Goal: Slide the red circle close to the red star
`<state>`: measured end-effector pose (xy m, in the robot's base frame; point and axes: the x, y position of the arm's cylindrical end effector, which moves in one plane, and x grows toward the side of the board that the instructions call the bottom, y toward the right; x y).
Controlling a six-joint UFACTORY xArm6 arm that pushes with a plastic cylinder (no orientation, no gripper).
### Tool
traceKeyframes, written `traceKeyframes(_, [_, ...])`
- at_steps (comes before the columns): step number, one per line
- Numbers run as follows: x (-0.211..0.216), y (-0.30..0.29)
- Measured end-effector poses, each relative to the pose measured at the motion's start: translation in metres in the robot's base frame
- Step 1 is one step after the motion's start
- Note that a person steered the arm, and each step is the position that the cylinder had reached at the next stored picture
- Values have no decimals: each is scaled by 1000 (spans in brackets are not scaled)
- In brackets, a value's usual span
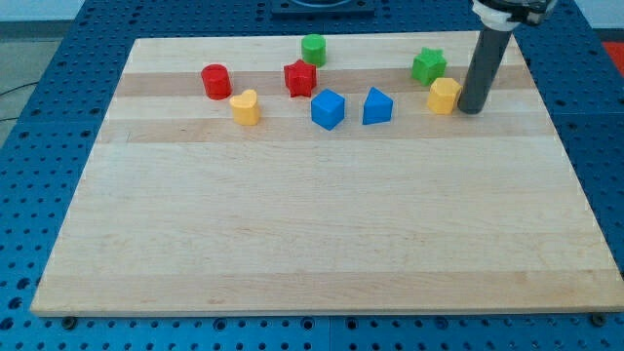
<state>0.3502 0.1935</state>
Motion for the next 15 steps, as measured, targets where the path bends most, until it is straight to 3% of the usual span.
traceKeyframes(2, [-31, -70])
traceKeyframes(4, [-29, -28])
traceKeyframes(5, [49, -34])
traceKeyframes(6, [146, -104])
traceKeyframes(7, [159, -244])
traceKeyframes(8, [106, -367])
traceKeyframes(9, [34, -454])
traceKeyframes(12, [-70, -361])
traceKeyframes(14, [-88, -370])
traceKeyframes(15, [-78, -335])
